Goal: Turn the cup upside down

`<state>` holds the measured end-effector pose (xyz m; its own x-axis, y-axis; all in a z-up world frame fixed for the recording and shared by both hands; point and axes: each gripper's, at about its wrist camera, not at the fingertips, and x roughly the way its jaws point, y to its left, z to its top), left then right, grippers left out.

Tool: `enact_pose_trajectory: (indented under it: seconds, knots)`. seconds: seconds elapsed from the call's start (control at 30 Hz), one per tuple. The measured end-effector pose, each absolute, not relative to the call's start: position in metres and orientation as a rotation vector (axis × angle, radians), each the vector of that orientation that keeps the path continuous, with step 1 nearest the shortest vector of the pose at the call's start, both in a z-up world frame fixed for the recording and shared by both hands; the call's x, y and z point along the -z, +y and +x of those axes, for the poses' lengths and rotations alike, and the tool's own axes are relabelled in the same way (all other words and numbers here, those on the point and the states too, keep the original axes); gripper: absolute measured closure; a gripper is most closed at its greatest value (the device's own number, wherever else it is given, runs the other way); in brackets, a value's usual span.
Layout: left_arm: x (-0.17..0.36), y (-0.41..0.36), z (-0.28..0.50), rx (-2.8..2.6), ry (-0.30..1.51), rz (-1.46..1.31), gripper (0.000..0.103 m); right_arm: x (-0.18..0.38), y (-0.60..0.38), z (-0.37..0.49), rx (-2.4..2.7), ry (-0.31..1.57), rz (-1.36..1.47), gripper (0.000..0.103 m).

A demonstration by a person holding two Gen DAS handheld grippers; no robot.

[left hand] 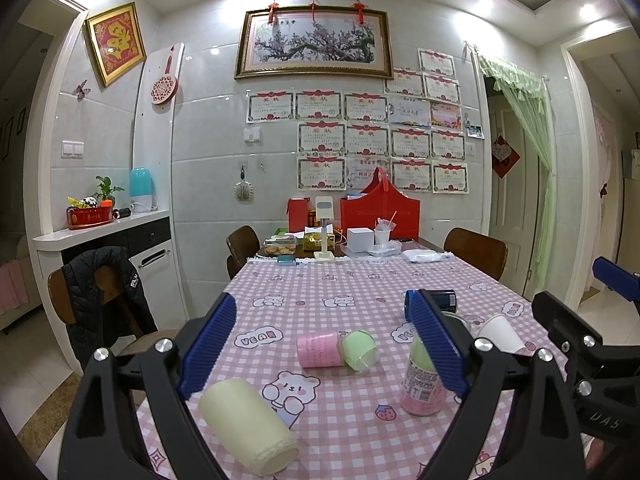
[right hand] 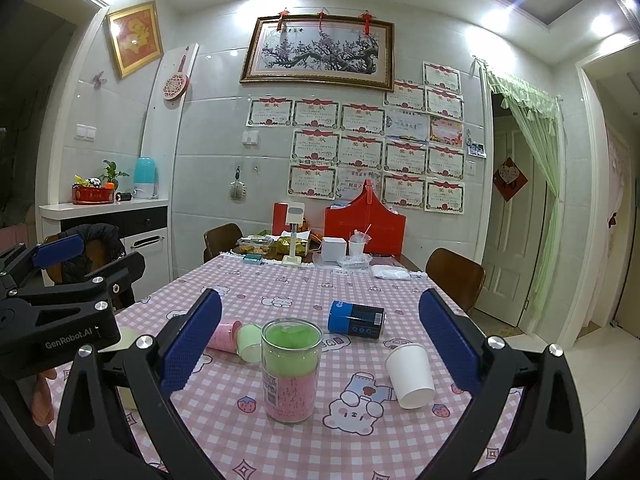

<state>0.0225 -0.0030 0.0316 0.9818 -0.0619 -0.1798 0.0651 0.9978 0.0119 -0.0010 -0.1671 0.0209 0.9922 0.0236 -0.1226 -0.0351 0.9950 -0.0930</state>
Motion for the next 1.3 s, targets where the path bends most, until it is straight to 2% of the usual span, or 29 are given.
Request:
enact_pose_trajectory:
  seconds: [1.3]
  knots:
    - [-0.018, -0.006, 0.043, 0.038, 0.205, 0.036, 0.016, -0.007, -0.177, 0.016, -0.035, 0.155, -0.054, 0.008]
